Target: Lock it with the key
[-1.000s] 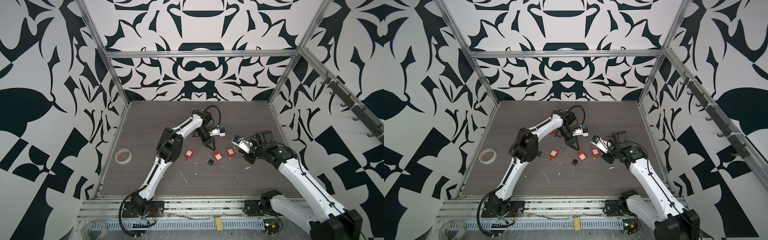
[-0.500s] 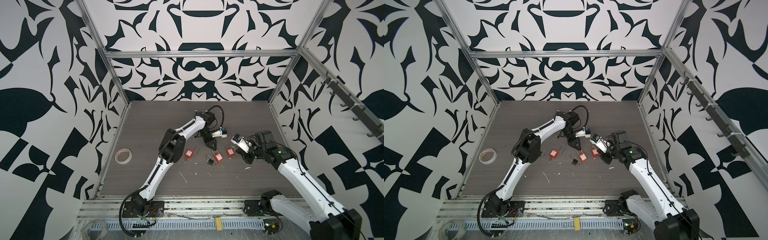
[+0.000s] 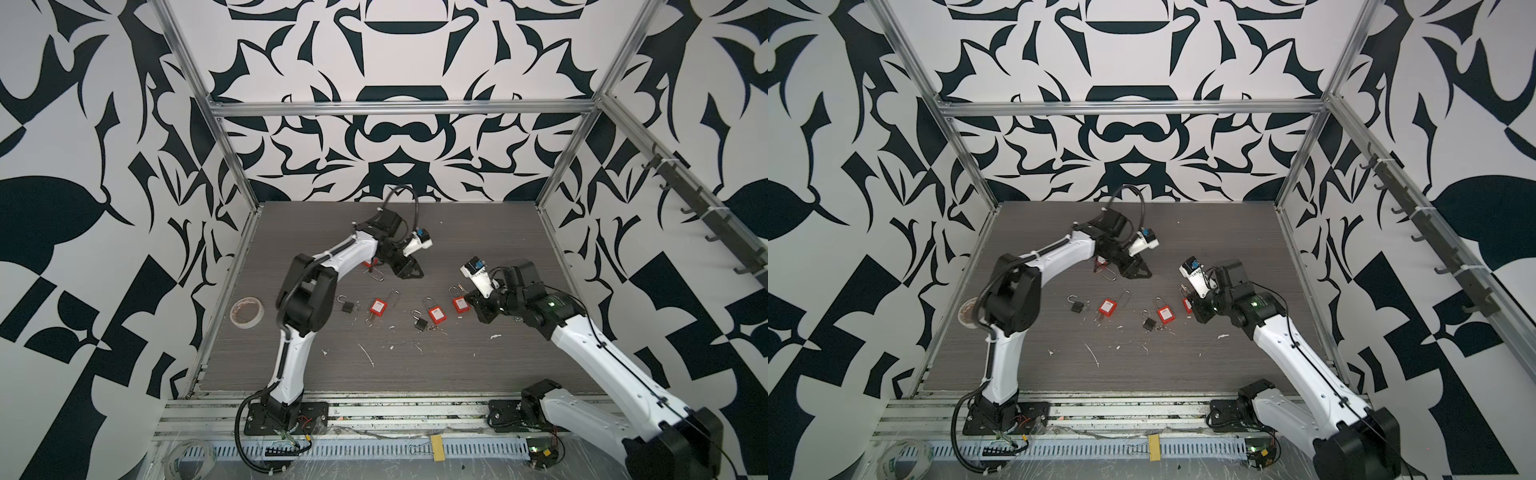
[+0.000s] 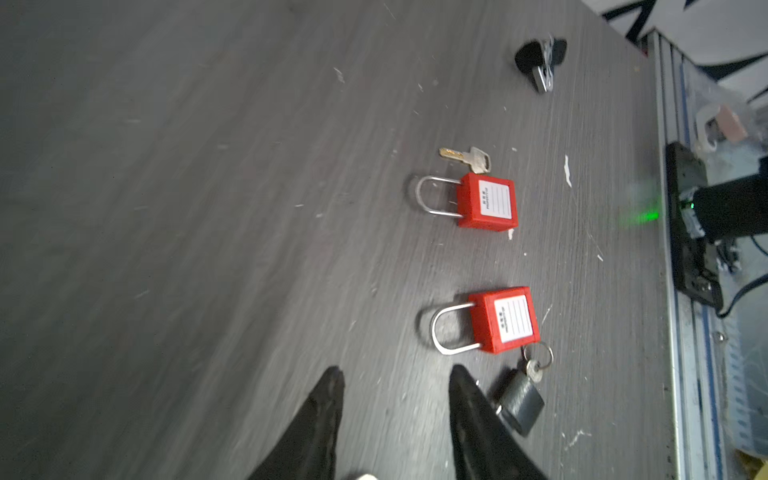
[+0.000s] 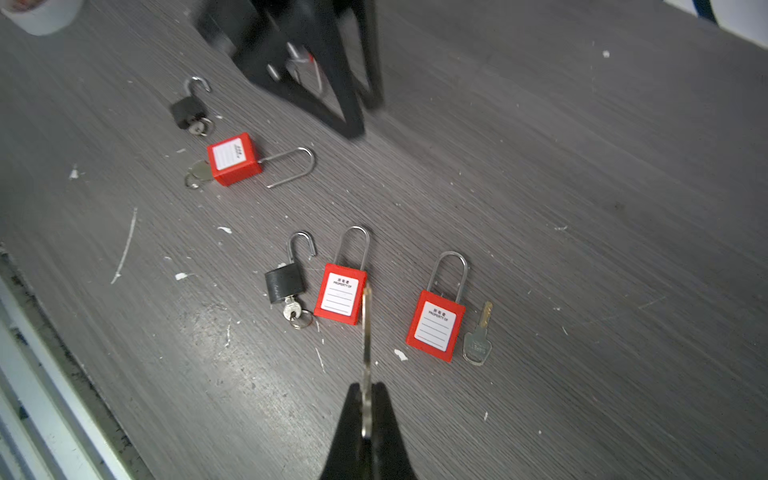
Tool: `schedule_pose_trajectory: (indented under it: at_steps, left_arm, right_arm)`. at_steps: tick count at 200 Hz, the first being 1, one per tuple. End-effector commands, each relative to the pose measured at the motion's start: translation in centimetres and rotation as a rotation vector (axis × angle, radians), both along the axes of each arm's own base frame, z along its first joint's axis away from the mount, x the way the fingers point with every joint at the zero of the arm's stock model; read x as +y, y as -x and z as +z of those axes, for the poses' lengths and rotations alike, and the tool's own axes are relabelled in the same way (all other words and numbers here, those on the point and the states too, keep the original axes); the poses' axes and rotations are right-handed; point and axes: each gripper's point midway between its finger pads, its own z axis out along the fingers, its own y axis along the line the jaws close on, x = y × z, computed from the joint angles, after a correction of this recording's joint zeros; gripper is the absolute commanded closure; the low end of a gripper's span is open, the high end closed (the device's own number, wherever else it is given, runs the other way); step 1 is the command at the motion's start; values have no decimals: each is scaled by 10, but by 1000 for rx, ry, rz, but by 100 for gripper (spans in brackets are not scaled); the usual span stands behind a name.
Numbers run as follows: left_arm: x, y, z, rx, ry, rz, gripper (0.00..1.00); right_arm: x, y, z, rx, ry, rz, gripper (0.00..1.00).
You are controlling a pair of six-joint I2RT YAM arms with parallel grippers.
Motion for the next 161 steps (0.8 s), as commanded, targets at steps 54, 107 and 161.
schedule_pose_trajectory:
  at_steps: [54,107,161]
  left_arm:
    - [64,32,46,-198,80,185,54]
    - [92,67,30,-190,54,248,54]
    - [93,67,26,-175,40,255,54]
  right_arm:
    - [16,-31,-35,199,50,-296,100]
    - [22,-29,-77,295,131,-348,100]
    - [27,-36,-105,326,160,-347,100]
